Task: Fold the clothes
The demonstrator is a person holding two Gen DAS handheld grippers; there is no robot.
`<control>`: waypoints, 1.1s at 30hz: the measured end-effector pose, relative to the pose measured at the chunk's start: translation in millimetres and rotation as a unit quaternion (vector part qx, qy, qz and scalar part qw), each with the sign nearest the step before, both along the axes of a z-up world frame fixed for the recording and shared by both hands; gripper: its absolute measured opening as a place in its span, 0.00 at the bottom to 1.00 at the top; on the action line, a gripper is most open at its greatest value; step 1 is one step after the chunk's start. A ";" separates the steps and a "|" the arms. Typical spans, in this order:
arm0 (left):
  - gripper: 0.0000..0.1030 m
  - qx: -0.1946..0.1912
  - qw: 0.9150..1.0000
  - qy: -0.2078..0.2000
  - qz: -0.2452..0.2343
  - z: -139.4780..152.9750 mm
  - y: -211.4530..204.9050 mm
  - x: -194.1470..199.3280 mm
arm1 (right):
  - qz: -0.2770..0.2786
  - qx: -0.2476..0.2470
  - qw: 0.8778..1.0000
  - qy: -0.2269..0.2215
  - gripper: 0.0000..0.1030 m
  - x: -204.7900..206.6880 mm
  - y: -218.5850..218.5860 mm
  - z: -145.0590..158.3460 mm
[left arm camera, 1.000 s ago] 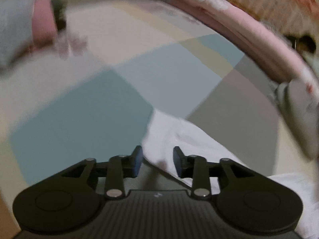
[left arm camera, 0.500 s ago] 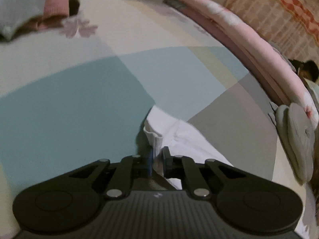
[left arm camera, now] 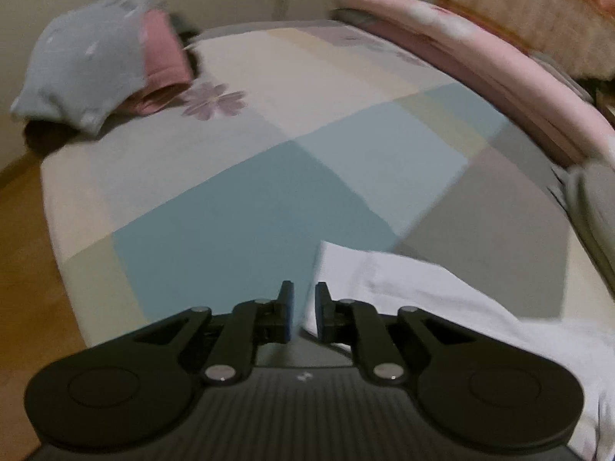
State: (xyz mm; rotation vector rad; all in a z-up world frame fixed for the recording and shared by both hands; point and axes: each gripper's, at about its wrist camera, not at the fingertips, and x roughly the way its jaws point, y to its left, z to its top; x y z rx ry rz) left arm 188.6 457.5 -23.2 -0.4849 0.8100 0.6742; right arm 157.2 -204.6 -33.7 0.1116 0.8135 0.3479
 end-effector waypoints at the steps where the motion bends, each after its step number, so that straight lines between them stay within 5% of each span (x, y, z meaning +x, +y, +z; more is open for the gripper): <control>1: 0.18 0.007 1.000 0.002 -0.025 4.5 -14.5 2.5 | -0.003 -0.005 1.000 0.001 1.00 -1.6 -1.4 -0.3; 5: 0.35 0.011 0.990 -0.002 -0.144 18.6 -85.7 10.6 | -0.023 -0.043 0.999 0.006 1.00 -7.9 -8.5 -5.7; 8: 0.42 0.016 0.971 -0.005 -0.239 28.1 -153.4 13.7 | -0.036 -0.071 0.997 0.003 1.00 -11.7 -20.2 -12.7; 17: 0.69 0.038 0.877 -0.044 -0.477 40.3 -363.0 1.3 | -0.084 -0.113 0.990 0.025 1.00 -1.5 -57.3 -56.6; 20: 0.69 0.047 0.857 -0.045 -0.511 23.8 -423.0 -3.8 | -0.088 -0.107 0.989 0.046 1.00 -0.2 -62.3 -73.1; 25: 0.69 0.040 0.851 -0.033 -0.523 -18.2 -483.5 -10.6 | -0.076 -0.104 0.991 0.020 1.00 -8.6 -65.7 -76.7; 30: 0.72 -0.008 0.863 0.025 -0.505 -60.6 -496.6 -11.7 | -0.067 -0.102 0.992 0.015 1.00 -8.8 -67.9 -77.4; 33: 0.75 -0.011 0.861 0.023 -0.507 -66.4 -493.8 -16.2 | -0.064 -0.102 0.993 0.011 1.00 -9.0 -68.0 -78.1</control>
